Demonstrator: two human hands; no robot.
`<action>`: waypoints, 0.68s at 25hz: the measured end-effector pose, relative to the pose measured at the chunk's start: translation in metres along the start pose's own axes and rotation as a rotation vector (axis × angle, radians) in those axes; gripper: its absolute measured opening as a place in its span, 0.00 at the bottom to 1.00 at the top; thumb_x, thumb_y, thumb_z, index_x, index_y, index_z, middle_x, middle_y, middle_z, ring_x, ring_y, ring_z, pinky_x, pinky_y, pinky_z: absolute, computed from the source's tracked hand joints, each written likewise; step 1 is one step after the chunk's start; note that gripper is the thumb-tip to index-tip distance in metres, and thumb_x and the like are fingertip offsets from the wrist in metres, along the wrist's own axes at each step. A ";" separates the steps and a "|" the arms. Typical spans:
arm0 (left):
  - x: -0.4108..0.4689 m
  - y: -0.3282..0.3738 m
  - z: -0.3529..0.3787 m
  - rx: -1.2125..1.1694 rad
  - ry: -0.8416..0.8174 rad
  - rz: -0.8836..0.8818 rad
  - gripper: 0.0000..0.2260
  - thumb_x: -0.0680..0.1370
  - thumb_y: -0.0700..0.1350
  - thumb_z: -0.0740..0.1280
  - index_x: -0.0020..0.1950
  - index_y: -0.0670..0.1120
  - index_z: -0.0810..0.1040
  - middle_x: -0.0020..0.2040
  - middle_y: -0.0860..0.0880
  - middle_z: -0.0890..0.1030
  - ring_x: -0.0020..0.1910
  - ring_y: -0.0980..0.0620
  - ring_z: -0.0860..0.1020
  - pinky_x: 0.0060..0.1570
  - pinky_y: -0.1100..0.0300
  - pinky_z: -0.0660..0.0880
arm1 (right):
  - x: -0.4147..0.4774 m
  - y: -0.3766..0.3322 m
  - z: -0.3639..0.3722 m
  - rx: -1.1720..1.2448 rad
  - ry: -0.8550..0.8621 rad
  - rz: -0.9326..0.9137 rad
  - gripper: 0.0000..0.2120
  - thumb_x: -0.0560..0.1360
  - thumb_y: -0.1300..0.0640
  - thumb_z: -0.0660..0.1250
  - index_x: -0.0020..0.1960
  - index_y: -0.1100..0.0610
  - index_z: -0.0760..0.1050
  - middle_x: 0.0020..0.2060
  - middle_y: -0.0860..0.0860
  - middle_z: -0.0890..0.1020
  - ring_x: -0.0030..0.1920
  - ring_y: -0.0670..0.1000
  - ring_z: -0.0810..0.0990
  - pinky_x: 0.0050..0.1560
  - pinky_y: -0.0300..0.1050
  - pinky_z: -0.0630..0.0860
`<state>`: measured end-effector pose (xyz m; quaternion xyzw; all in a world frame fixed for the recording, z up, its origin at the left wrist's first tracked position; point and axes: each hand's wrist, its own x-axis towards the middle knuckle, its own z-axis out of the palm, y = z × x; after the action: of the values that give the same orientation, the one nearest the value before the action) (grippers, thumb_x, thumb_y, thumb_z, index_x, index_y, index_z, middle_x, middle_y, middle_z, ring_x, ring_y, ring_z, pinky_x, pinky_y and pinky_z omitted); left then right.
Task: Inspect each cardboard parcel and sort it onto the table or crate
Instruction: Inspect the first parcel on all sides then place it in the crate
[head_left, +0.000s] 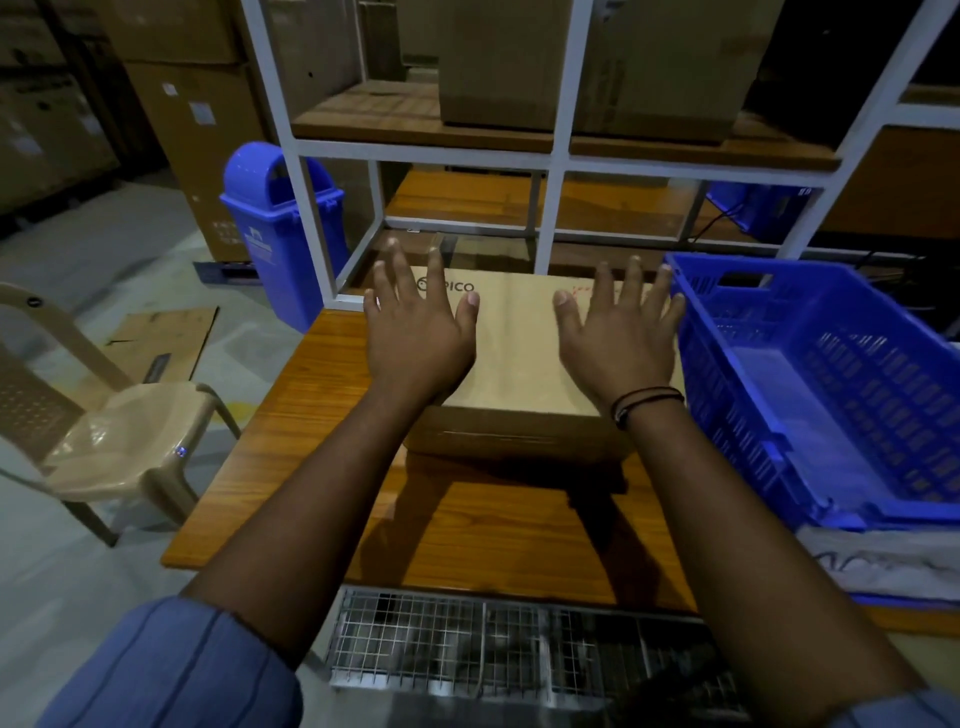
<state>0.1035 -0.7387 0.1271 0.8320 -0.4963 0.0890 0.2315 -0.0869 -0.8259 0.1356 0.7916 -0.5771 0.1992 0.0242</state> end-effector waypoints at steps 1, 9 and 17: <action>0.003 -0.001 0.001 0.017 -0.008 0.002 0.32 0.85 0.64 0.45 0.86 0.50 0.47 0.85 0.38 0.42 0.83 0.36 0.44 0.80 0.38 0.48 | -0.003 -0.010 0.001 -0.020 -0.044 -0.045 0.38 0.82 0.32 0.40 0.85 0.53 0.48 0.84 0.60 0.48 0.83 0.65 0.42 0.79 0.67 0.39; 0.011 -0.007 0.010 0.068 0.001 0.008 0.32 0.85 0.64 0.44 0.86 0.51 0.44 0.84 0.39 0.40 0.83 0.36 0.39 0.81 0.37 0.44 | -0.014 -0.060 0.015 -0.062 -0.084 -0.349 0.34 0.85 0.37 0.40 0.85 0.52 0.38 0.83 0.57 0.38 0.83 0.59 0.35 0.81 0.61 0.37; 0.018 -0.006 0.011 0.070 -0.025 0.012 0.32 0.85 0.64 0.44 0.86 0.51 0.45 0.84 0.39 0.41 0.83 0.35 0.39 0.80 0.37 0.43 | -0.003 -0.055 0.013 -0.065 -0.145 -0.371 0.34 0.85 0.35 0.39 0.85 0.50 0.38 0.84 0.56 0.38 0.83 0.57 0.35 0.81 0.60 0.36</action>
<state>0.1167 -0.7550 0.1226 0.8376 -0.5007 0.0974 0.1955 -0.0335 -0.8084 0.1334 0.8954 -0.4279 0.1150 0.0444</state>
